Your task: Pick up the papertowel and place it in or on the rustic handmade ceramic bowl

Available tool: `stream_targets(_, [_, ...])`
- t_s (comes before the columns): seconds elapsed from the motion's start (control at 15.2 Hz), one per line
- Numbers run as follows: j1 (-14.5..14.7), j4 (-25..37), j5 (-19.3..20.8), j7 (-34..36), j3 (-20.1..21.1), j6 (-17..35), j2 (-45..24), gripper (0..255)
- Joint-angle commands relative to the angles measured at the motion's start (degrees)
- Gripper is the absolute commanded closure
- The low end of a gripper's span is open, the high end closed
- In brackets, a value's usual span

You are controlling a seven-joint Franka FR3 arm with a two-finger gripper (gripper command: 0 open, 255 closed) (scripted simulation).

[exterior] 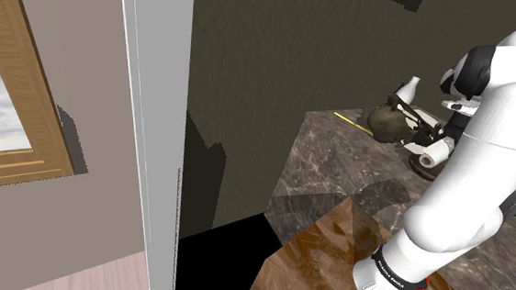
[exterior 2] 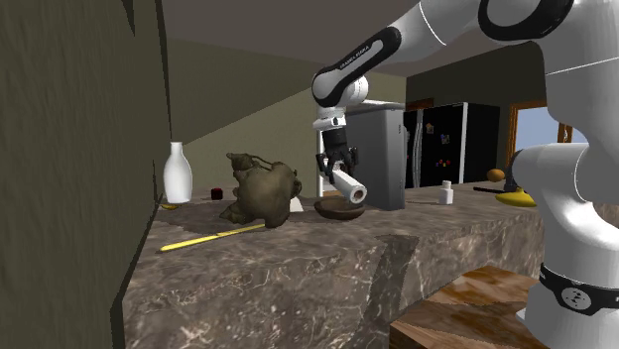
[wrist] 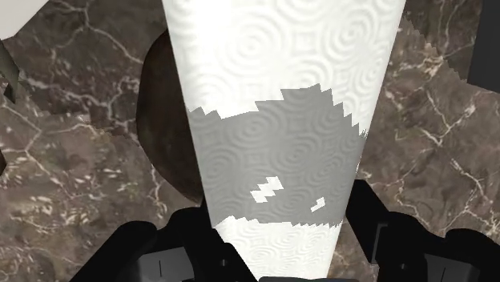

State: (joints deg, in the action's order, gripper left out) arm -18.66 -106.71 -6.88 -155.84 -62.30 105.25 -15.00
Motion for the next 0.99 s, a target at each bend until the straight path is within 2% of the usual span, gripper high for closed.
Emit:
stream_targets(0.0, [-0.4, -0.9, -0.7, -0.4, 0.4, 1.4, -0.8, 255])
stream_targets(0.33, [-1.6, -3.5, -2.8, -1.5, 1.6, 5.3, -3.0, 255])
stream_targets(0.86, [-1.6, -3.5, -2.8, -1.5, 1.6, 5.3, -3.0, 255])
stream_targets(0.92, [-1.6, -3.6, -2.8, -1.5, 1.6, 5.3, -3.0, 0])
